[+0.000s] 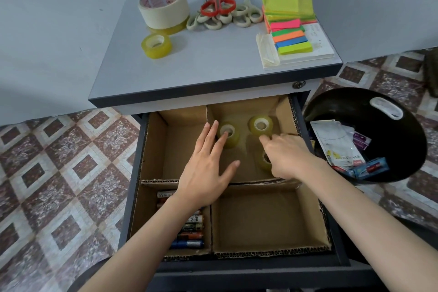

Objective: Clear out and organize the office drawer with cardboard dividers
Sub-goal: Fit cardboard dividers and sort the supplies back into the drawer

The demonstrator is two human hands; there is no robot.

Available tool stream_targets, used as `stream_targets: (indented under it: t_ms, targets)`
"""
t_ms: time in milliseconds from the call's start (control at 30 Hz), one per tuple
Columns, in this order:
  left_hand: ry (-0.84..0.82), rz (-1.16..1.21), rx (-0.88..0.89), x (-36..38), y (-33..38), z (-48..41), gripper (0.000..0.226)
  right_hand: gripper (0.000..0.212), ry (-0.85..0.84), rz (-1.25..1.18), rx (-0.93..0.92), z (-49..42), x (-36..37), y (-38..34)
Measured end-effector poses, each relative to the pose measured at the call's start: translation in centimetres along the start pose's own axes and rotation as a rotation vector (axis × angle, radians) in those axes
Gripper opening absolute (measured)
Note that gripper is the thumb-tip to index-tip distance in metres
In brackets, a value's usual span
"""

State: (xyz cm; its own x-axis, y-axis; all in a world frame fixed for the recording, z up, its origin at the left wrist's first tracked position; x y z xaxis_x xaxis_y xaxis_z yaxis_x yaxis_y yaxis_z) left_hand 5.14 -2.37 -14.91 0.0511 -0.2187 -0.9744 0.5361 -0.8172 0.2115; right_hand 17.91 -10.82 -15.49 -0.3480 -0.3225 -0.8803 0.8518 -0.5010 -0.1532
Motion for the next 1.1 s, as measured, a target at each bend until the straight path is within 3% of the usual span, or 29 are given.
stream_targets:
  t_ms: [67, 133, 300, 500, 667, 933, 1100]
  targets:
    - [-0.007, -0.008, -0.01, 0.0, 0.1, 0.0, 0.065, 0.068, -0.061, -0.049, -0.022, -0.2, 0.4, -0.2]
    - [-0.011, -0.016, -0.013, -0.1, 0.1, 0.1, 0.064, 0.063, -0.094, -0.112, -0.03, -0.3, 0.6, -0.4]
    - [-0.016, -0.028, -0.018, 0.0, 0.1, 0.0, 0.062, 0.056, -0.041, -0.268, 0.001, -0.4, 0.4, 0.0]
    - [-0.003, -0.003, -0.011, -0.2, 0.2, 0.1, 0.06, 0.07, -0.059, -0.441, 0.011, -0.3, 0.7, 0.2]
    - [0.016, 0.023, 0.002, -0.3, 0.1, 0.2, 0.059, 0.071, -0.012, -0.483, 0.005, -0.8, 0.9, 0.0]
    - [0.019, 0.048, 0.013, -0.4, 0.0, 0.2, 0.058, 0.073, -0.101, -0.537, -0.014, -1.1, 1.4, 0.4]
    - [0.022, 0.057, 0.007, -0.3, 0.0, 0.2, 0.058, 0.078, -0.04, -0.501, -0.014, -1.1, 1.0, 0.1]
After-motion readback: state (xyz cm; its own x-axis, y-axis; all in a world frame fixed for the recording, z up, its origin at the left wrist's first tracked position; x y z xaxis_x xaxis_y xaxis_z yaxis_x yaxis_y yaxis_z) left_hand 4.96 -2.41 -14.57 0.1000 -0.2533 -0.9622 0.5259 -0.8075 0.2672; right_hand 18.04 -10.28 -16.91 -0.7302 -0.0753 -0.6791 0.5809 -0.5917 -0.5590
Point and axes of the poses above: each hand's wrist, its own z-axis away from the middle knuckle, its own x-axis out of the palm, y = z × x, the point moved 5 cm from there along -z, towards the middle knuckle, and after that the axes turned 9 degrees about -z, right-handed, at the moved point
